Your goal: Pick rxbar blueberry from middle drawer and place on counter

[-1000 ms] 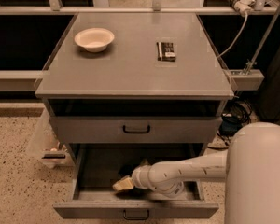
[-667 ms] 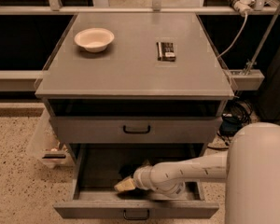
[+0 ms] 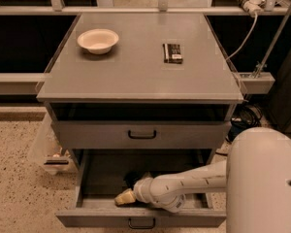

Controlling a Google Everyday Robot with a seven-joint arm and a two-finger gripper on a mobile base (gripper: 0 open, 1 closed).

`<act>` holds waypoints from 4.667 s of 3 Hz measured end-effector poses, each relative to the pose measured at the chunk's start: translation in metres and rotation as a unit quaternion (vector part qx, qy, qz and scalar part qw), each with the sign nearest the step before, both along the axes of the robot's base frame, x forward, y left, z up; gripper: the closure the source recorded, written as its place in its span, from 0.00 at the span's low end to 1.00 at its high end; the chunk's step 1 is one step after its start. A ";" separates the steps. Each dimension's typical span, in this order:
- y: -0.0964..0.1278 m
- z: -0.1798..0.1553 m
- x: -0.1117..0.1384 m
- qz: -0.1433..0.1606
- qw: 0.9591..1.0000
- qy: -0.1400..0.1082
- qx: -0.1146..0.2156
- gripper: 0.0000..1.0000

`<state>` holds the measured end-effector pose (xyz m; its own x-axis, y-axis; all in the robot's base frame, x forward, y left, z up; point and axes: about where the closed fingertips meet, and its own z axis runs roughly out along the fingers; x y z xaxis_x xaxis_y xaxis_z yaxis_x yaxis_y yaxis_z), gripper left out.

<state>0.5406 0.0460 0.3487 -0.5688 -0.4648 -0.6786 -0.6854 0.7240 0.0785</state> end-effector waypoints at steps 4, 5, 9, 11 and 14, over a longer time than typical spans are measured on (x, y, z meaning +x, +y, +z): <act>0.000 -0.001 0.000 -0.001 1.000 0.000 0.000 0.88; -0.001 0.008 0.000 -0.002 1.000 0.000 0.000 1.00; -0.063 0.116 -0.051 0.016 0.999 0.025 -0.029 1.00; -0.102 0.209 -0.061 -0.010 0.998 -0.029 -0.047 1.00; -0.085 0.263 -0.119 0.036 0.995 -0.027 -0.087 1.00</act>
Offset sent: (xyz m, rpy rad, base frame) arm -0.0002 0.0001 -0.0008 -0.0002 0.0003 -0.0012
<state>0.4213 -0.0392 0.6112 -0.4944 -0.6165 -0.6128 -0.7358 0.6721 -0.0825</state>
